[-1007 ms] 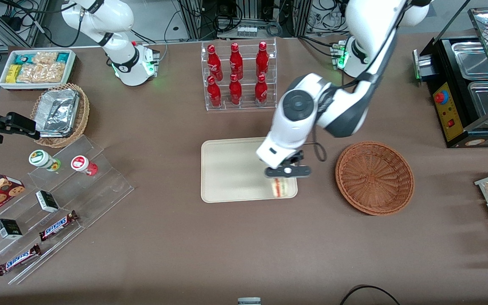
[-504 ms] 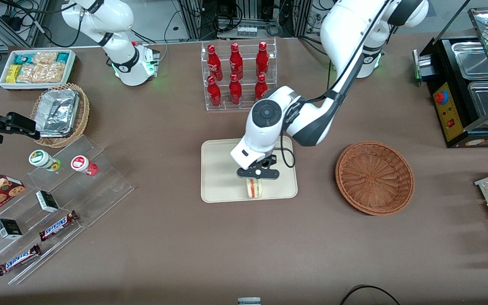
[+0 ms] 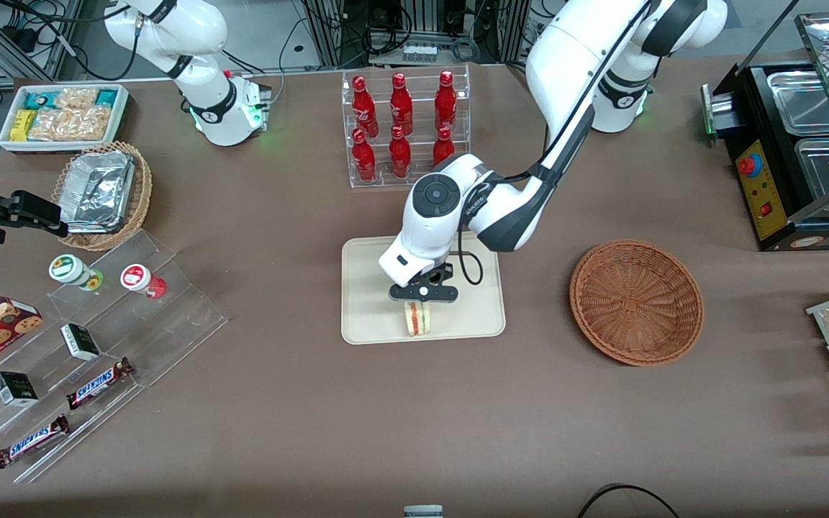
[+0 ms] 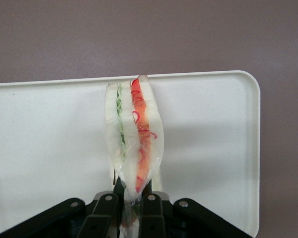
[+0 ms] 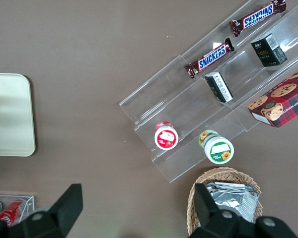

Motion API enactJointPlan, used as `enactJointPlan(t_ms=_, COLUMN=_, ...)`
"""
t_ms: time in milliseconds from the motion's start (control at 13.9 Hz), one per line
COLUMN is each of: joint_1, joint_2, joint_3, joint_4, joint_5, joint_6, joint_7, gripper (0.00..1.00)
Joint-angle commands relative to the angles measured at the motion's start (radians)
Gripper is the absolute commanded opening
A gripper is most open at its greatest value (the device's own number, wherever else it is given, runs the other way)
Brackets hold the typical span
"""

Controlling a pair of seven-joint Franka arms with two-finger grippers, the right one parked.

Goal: Place sandwich from basket to tray
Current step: 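Lower the sandwich onto the tray and open the left gripper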

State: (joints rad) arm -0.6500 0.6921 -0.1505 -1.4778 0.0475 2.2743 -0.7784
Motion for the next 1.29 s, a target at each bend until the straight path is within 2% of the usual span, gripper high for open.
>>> enactJointPlan(t_ms=0, joint_1=-0.030, joint_2=0.026, joint_3=0.015, joint_4=0.022, joint_5=0.014, joint_6=0.002, joint_7=-0.050, gripper=0.00)
enactJointPlan(t_ms=216, joint_1=-0.036, joint_2=0.026, joint_3=0.017, joint_4=0.002, joint_5=0.015, joint_6=0.002, joint_7=-0.055, gripper=0.00)
enactJointPlan(t_ms=360, joint_1=-0.036, joint_2=0.024, joint_3=0.015, joint_4=-0.007, joint_5=0.037, joint_6=0.001, joint_7=-0.055, gripper=0.10)
enactJointPlan(t_ms=576, joint_1=-0.037, joint_2=0.021, joint_3=0.015, joint_4=-0.029, joint_5=0.040, joint_6=-0.001, joint_7=-0.055, gripper=0.11)
enactJointPlan(t_ms=647, joint_1=-0.039, joint_2=0.021, joint_3=0.015, joint_4=-0.030, joint_5=0.040, joint_6=-0.001, joint_7=-0.055, gripper=0.16)
enactJointPlan(t_ms=719, joint_1=-0.039, joint_2=0.021, joint_3=0.015, joint_4=-0.030, joint_5=0.040, joint_6=-0.002, joint_7=-0.055, gripper=0.50)
enactJointPlan(t_ms=791, joint_1=-0.039, joint_2=0.021, joint_3=0.015, joint_4=-0.030, joint_5=0.041, joint_6=-0.002, joint_7=-0.053, gripper=0.96)
enactJointPlan(t_ms=863, joint_1=-0.039, joint_2=0.020, joint_3=0.015, joint_4=-0.030, joint_5=0.041, joint_6=-0.005, joint_7=-0.051, gripper=0.99)
enactJointPlan(t_ms=1223, joint_1=-0.036, joint_2=-0.031, joint_3=0.014, joint_4=-0.021, joint_5=0.038, joint_6=-0.064, joint_7=-0.055, gripper=0.99)
